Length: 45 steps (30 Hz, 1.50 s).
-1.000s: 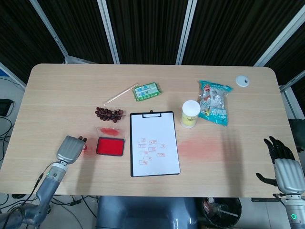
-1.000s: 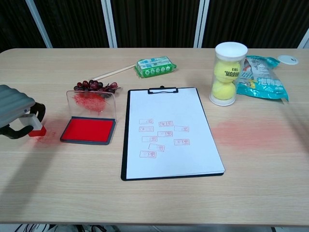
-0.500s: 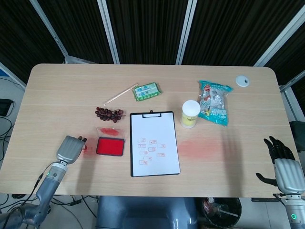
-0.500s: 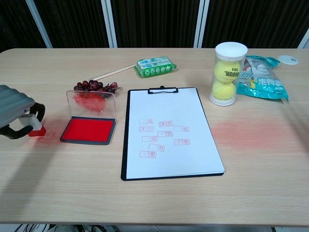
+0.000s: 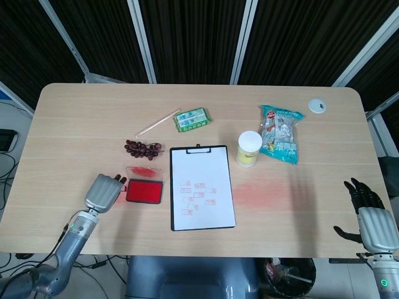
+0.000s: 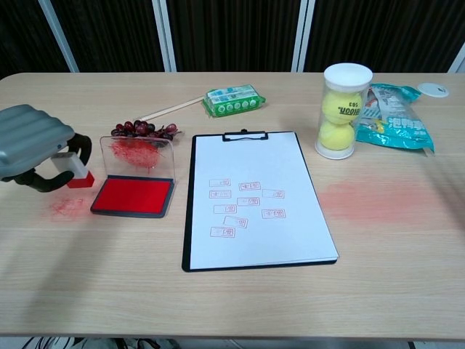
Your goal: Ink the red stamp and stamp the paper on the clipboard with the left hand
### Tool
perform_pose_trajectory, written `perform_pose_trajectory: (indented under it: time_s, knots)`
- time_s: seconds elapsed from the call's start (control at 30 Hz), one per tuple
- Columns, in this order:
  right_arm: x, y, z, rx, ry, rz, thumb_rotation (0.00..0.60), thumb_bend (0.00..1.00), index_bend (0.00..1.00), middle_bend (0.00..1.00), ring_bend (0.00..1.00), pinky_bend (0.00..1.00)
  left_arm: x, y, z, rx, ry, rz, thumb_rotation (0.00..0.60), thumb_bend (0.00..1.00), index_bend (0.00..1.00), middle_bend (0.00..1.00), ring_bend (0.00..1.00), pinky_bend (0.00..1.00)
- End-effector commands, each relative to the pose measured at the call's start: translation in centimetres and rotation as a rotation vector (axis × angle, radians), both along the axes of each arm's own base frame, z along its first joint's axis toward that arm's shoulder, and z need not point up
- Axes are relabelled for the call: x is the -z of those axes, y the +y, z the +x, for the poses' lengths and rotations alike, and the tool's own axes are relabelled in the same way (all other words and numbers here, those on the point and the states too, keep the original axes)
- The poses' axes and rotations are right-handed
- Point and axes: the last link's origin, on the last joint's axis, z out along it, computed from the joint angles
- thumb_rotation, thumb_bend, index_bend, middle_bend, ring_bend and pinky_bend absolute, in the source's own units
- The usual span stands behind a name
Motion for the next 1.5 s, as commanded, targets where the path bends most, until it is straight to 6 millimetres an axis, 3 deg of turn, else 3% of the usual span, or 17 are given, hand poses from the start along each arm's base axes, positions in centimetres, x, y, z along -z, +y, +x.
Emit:
perform_pose_trajectory:
  time_s: [0.03,0.33,0.47,0.77,1.5]
  knots:
    - [0.0,0.0,0.0,0.004,-0.006,0.002,0.600,0.14,0.00,0.00,0.00,0.13,0.3,0.5,2.7,0.041,-0.004,0.005,0.600,0.44,0.52,0.56,0.93,1.00]
    - [-0.1,-0.3,-0.2,0.028,-0.031,0.008,0.600,0.14,0.00,0.00,0.00,0.13,2.7,0.9,6.5,0.091,-0.002,-0.015,0.600,0.46,0.58,0.63,0.95,1.00]
    - [-0.1,-0.4,-0.3,0.033,-0.037,0.010,0.600,0.14,0.00,0.00,0.00,0.13,3.6,0.9,7.1,0.097,0.012,-0.028,0.600,0.47,0.60,0.65,0.95,1.00]
    - [-0.2,-0.4,-0.3,0.043,-0.047,0.011,0.600,0.14,0.00,0.00,0.00,0.13,4.7,0.7,6.5,0.083,0.046,-0.040,0.600,0.47,0.63,0.69,0.95,1.00]
    - [-0.2,-0.4,-0.3,0.050,-0.050,0.014,0.600,0.14,0.00,0.00,0.00,0.13,5.0,0.8,4.7,0.051,0.108,-0.048,0.600,0.47,0.66,0.72,0.95,1.00]
